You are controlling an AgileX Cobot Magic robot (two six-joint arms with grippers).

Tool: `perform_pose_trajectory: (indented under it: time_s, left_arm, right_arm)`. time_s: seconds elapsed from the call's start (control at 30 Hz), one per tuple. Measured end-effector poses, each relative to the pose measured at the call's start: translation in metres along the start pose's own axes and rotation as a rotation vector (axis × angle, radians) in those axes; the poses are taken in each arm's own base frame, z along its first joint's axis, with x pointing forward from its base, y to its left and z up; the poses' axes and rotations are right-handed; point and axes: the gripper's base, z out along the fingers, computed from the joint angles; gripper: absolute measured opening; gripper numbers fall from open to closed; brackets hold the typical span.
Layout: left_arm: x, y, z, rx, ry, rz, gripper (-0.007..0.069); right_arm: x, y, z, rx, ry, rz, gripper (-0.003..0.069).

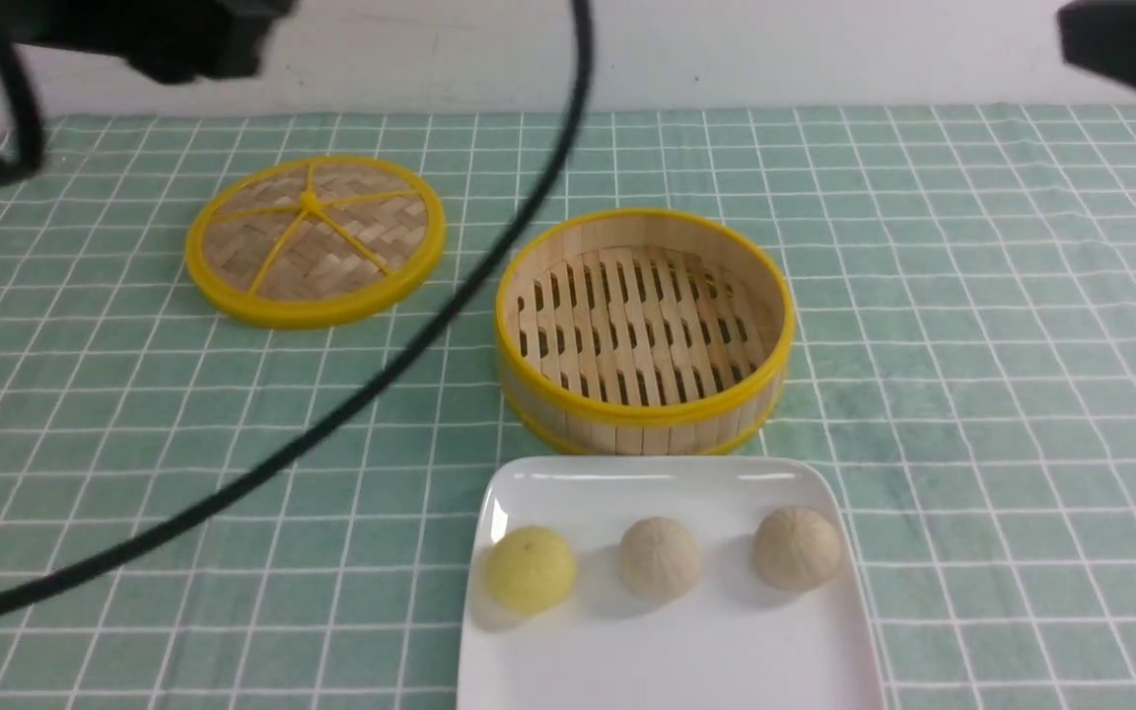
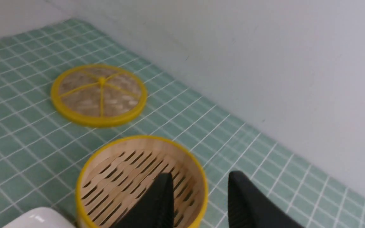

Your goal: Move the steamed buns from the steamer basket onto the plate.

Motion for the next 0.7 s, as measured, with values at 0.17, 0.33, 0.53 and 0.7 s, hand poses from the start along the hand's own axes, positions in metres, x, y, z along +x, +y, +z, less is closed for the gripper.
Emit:
perform_pose_trajectory:
  time_s: [0.17,0.33,0.53,0.7]
  left_arm:
    - [0.003,0.019,-0.039,-0.168,-0.005,-0.122,0.0456]
    - [0.002,0.025,-0.071,-0.201,-0.070,-0.171,0.0428]
    - [0.004,0.028,-0.088,-0.214,-0.082,-0.189,0.0402]
    - [0.008,0.026,-0.084,-0.204,-0.069,-0.189,0.0396]
  right_arm:
    - [-0.005,0.002,-0.043,0.040,-0.038,0.054,0.0264]
    - [-0.005,0.007,-0.105,0.088,-0.100,0.039,0.0264]
    - [0.012,0.021,-0.182,0.108,-0.168,0.014,0.0264]
    - [0.051,0.037,-0.216,0.062,-0.050,0.037,0.0264]
